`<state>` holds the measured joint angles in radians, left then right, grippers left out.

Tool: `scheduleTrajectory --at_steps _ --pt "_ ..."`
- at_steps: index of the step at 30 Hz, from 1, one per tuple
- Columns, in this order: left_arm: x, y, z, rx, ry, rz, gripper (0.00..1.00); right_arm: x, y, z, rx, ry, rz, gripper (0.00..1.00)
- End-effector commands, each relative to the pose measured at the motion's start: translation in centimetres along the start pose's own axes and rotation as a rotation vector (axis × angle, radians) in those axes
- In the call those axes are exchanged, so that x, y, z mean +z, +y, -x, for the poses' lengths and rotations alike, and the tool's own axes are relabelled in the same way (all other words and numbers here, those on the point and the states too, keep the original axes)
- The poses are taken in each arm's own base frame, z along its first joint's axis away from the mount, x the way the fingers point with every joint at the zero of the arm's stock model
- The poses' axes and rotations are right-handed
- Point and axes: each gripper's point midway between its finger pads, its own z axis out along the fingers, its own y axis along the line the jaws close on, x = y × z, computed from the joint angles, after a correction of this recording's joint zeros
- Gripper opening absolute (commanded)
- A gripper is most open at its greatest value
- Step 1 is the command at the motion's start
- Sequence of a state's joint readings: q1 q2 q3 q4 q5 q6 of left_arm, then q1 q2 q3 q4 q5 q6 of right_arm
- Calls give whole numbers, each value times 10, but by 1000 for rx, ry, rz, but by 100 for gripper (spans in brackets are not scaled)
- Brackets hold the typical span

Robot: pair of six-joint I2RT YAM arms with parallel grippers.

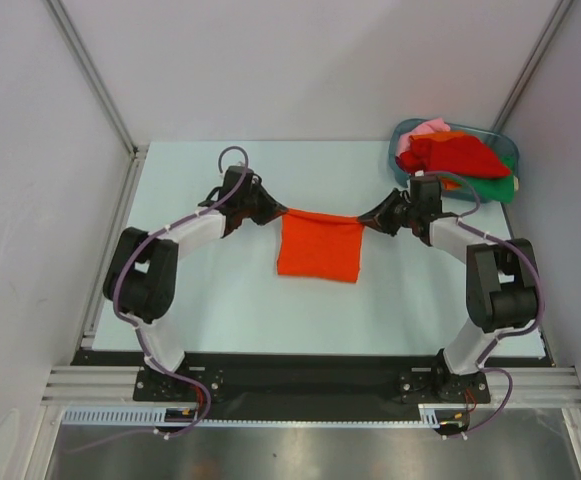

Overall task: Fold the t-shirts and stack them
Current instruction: Fold the tshirt

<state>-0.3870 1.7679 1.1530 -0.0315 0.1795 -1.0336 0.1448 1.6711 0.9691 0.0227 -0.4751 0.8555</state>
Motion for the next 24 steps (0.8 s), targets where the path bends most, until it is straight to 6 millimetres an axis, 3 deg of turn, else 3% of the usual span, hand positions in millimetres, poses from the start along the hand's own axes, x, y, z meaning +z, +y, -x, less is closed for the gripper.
scheduleTrajectory --at_steps 1,10,14,19,21,23,24 --pt "9 -8 19 33 -20 -29 0 5 16 29 -49 -51 64 0" --pt "35 10 36 -15 -35 11 0 37 -3 32 -31 13 72 0" --pt "47 4 44 -7 -39 1 0 45 -9 38 -28 8 63 1" --pt "63 12 45 -16 7 17 0 50 -10 44 -16 2 68 4" --pt "64 20 49 -27 0 36 1 53 -13 46 -20 5 57 8" --pt "65 28 55 -20 -28 66 6 58 -17 53 -26 1 48 17" --pt "66 29 64 10 -51 85 9 57 -19 64 -51 -18 34 26"
